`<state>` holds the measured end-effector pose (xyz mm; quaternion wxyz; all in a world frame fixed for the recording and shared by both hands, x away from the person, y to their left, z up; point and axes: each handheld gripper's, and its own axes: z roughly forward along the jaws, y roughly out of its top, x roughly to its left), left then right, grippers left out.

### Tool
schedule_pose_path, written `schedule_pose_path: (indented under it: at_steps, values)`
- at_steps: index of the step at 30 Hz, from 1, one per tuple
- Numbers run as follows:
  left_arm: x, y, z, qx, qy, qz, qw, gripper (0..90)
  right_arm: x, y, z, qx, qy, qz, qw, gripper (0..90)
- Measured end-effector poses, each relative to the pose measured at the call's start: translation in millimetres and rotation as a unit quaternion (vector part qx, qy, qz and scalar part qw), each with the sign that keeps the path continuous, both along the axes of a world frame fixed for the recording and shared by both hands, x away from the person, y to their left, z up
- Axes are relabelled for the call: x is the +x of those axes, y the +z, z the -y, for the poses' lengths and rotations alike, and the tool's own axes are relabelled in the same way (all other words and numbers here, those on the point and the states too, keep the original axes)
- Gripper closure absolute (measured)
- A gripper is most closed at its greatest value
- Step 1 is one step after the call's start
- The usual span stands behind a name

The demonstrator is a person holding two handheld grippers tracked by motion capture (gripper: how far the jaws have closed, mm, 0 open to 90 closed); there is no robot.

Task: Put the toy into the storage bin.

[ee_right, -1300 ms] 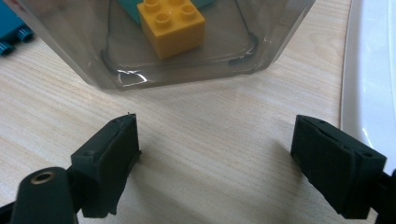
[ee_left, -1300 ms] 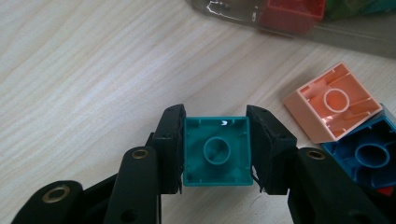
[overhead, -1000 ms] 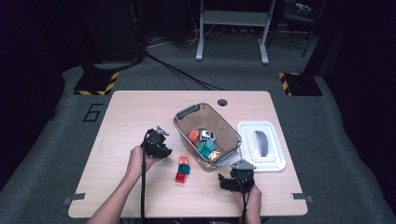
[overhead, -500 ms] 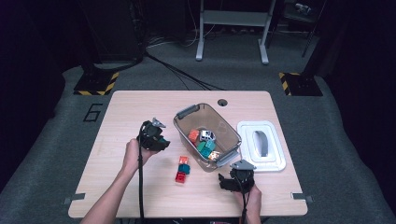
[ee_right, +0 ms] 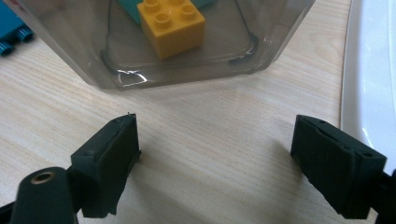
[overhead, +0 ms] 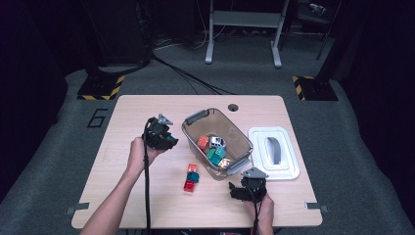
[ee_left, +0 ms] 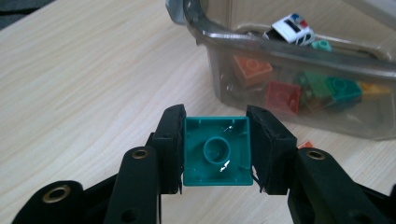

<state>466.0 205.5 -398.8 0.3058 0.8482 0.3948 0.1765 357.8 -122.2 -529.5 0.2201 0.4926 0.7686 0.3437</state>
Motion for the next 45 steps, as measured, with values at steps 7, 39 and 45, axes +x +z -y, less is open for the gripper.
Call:
schedule_pose_path:
  at_steps: [7, 39, 45]
  values:
    - [2.7, 17.9, 5.3, -0.004, -0.003, 0.017, 0.9999, 59.0, 0.3, -0.1, 0.1, 0.000, 0.002, 0.001, 1.0000, 14.7]
    - [27.3, 43.7, 55.0, 0.007, -0.035, 0.036, 0.9987, 58.9, 0.0, 0.0, 0.0, 0.001, 0.001, 0.000, 1.0000, 14.7]
    - [32.9, 32.7, 66.0, 0.012, -0.046, 0.019, 0.9987, 58.9, 0.0, -0.1, 0.0, 0.001, 0.000, 0.000, 1.0000, 14.8]
